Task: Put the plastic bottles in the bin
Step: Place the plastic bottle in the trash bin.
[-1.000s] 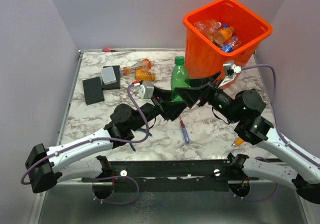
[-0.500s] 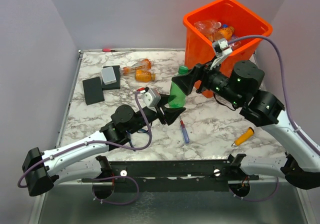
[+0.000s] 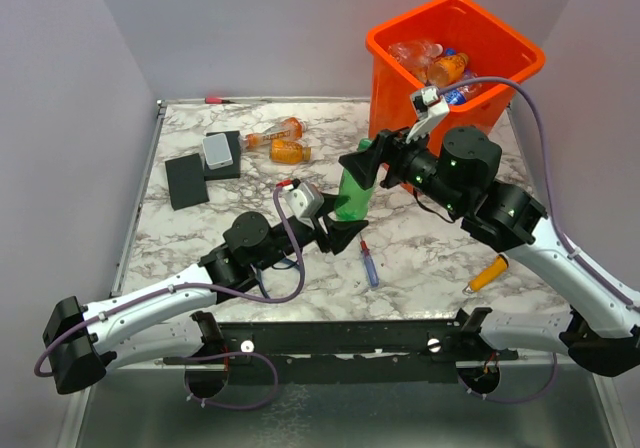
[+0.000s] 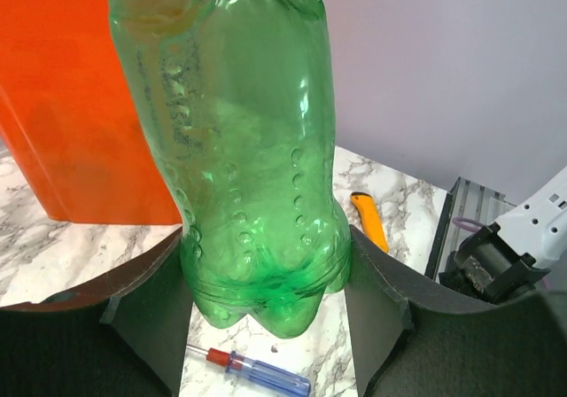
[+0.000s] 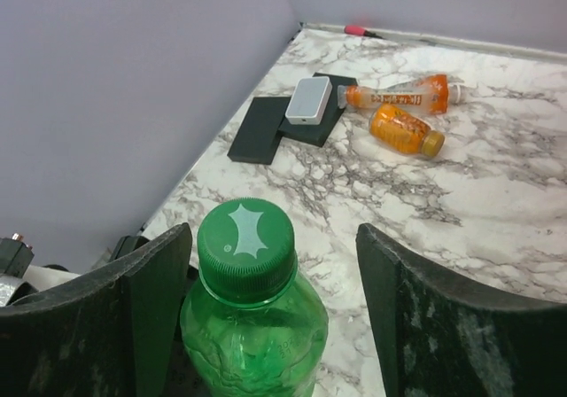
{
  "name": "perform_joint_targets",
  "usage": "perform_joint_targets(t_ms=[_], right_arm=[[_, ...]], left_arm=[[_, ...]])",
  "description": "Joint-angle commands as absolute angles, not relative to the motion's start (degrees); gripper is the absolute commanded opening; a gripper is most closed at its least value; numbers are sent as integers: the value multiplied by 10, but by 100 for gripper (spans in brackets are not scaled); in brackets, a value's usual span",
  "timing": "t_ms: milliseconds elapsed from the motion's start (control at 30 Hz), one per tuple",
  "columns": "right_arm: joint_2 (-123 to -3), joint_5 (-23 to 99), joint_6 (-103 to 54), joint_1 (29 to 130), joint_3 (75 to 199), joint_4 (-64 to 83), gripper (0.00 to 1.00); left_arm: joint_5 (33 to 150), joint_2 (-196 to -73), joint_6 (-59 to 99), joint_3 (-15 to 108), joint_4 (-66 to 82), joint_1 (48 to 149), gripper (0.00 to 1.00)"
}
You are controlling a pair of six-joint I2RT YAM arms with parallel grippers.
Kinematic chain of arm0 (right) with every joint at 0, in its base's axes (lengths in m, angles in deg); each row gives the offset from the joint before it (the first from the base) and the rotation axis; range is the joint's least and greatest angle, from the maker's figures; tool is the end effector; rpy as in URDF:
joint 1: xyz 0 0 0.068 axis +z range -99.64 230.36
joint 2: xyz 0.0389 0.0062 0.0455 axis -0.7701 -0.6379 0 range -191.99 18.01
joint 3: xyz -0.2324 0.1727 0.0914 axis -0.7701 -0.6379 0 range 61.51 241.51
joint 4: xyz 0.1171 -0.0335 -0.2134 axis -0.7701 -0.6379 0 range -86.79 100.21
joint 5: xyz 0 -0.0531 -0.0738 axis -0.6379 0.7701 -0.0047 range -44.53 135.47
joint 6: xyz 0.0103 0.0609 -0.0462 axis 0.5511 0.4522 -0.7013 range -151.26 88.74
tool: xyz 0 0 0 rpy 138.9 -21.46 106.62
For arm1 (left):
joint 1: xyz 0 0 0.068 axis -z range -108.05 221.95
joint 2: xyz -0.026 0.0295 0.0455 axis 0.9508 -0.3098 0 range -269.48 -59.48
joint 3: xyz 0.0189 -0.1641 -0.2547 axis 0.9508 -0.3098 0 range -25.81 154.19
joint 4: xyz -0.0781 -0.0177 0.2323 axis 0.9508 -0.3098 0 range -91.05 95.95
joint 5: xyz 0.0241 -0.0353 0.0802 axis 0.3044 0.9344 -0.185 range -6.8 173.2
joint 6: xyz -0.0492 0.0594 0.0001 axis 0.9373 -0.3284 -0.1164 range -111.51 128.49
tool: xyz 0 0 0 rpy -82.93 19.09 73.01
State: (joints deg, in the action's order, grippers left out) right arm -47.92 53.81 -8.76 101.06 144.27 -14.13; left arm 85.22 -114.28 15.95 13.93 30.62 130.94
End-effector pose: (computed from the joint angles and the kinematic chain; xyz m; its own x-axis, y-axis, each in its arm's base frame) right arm 0.1581 0.1782 0.4888 -0.3346 0.1889 -0.9232 -0.5915 0.7206 0.3618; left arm 0.1130 -0.1924 0.3770 -0.0283 -0.2047 -0.9784 0.8782 0.4625 -0.1221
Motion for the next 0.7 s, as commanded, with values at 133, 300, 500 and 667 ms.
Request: perform_joint_targets(t_ms=[133, 300, 500, 667], right_arm=[[-463, 561, -79, 1015, 1422, -82, 46], [-460, 545, -81, 1014, 1418, -87, 21], [-431, 590, -122, 1014, 1434, -122, 0], [-393, 660, -198, 1014, 1477, -146, 0]], left_arm=[[864, -1130, 152, 129, 311, 1309, 0], [841, -1124, 153, 128, 307, 1309, 14], [743, -1093, 110, 140, 258, 1309, 99], [594, -1055, -48, 157, 202, 1309, 99]])
